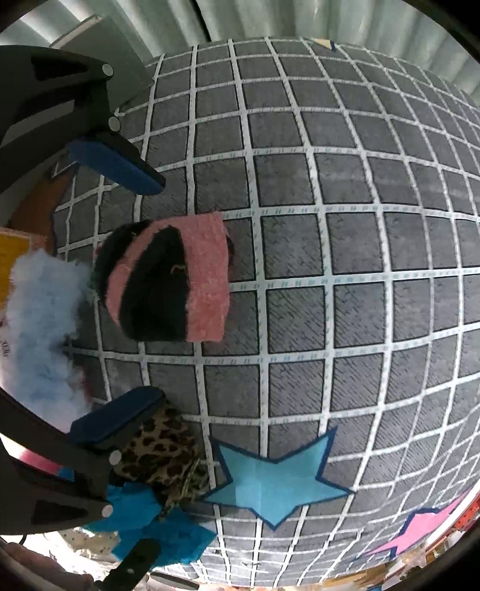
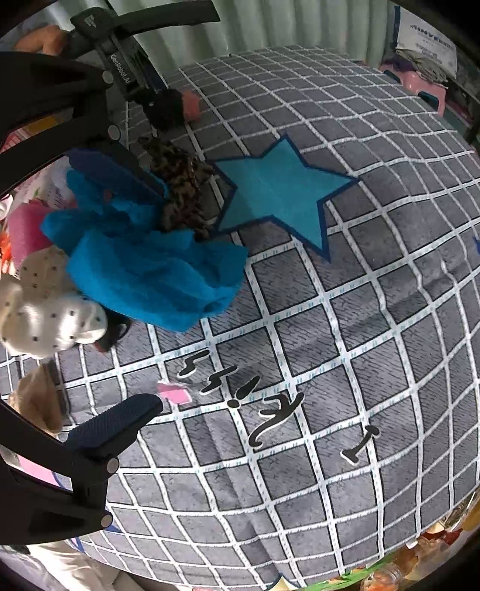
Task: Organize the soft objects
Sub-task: 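Grasp the pink-and-black sock with the left tool while the right tool grasps the blue cloth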
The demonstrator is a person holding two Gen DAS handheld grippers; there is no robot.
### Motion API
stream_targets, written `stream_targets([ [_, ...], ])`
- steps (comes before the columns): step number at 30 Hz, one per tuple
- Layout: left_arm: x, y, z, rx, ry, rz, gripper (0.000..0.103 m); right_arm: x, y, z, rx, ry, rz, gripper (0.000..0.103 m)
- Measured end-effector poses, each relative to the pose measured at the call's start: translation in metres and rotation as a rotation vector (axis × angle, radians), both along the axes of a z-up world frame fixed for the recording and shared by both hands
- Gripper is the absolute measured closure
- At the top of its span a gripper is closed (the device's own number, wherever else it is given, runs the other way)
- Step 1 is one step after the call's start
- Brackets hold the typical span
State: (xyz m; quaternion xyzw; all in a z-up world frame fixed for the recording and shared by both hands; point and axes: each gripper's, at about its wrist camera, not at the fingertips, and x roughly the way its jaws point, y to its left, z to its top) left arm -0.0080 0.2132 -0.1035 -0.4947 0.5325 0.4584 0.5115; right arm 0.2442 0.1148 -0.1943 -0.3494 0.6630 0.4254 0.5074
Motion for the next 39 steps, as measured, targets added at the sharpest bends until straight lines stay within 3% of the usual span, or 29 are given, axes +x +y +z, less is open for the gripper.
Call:
stream_targets([
  [1,-0.001,0.002,-0.001,-0.001,0.001,0.001,0.000,0.000,0.000,-0.002,-0.001,0.000,0.005,0.000],
  [2,-0.002,0.002,0.000,-0.125,0.021,0.000,0.000,0.000,0.000,-0.005,-0.001,-0.008,0.009,0.000],
  [5,-0.004,0.002,-0.006,-0.126,0.028,0.005,0.000,-0.003,-0.001,-0.012,-0.004,-0.004,0.008,0.000],
  [8,-0.008,0.013,-0.033,-0.110,0.011,0.006,0.000,-0.003,-0.003,-0.013,0.009,0.000,0.018,0.000],
  [14,0.009,-0.001,-0.060,-0.085,0.074,-0.050,0.000,-0.020,0.000,-0.015,0.028,-0.024,0.061,0.001],
  [19,0.012,-0.001,-0.080,-0.080,0.091,-0.045,0.003,-0.026,0.006,-0.018,0.017,-0.003,0.062,0.022],
  [21,0.012,-0.003,-0.086,-0.081,0.081,-0.049,0.006,-0.029,0.004,-0.020,0.016,0.020,0.048,0.047],
  [24,0.011,-0.003,-0.094,-0.072,0.076,-0.058,0.012,-0.025,-0.001,-0.020,0.020,0.035,0.019,0.054],
  [26,0.010,-0.004,-0.096,-0.072,0.054,-0.048,0.023,-0.019,-0.007,-0.018,0.025,0.052,0.003,0.061],
  [31,0.007,-0.010,-0.097,-0.054,0.064,-0.039,0.048,-0.011,-0.010,-0.007,0.045,0.045,-0.016,0.063],
  [34,0.006,-0.013,-0.083,-0.021,0.054,-0.042,0.064,-0.005,-0.011,0.003,0.052,0.041,-0.027,0.063],
  [39,0.008,-0.030,-0.049,0.076,0.060,-0.070,0.065,0.007,-0.004,0.023,0.119,0.065,-0.067,0.063],
])
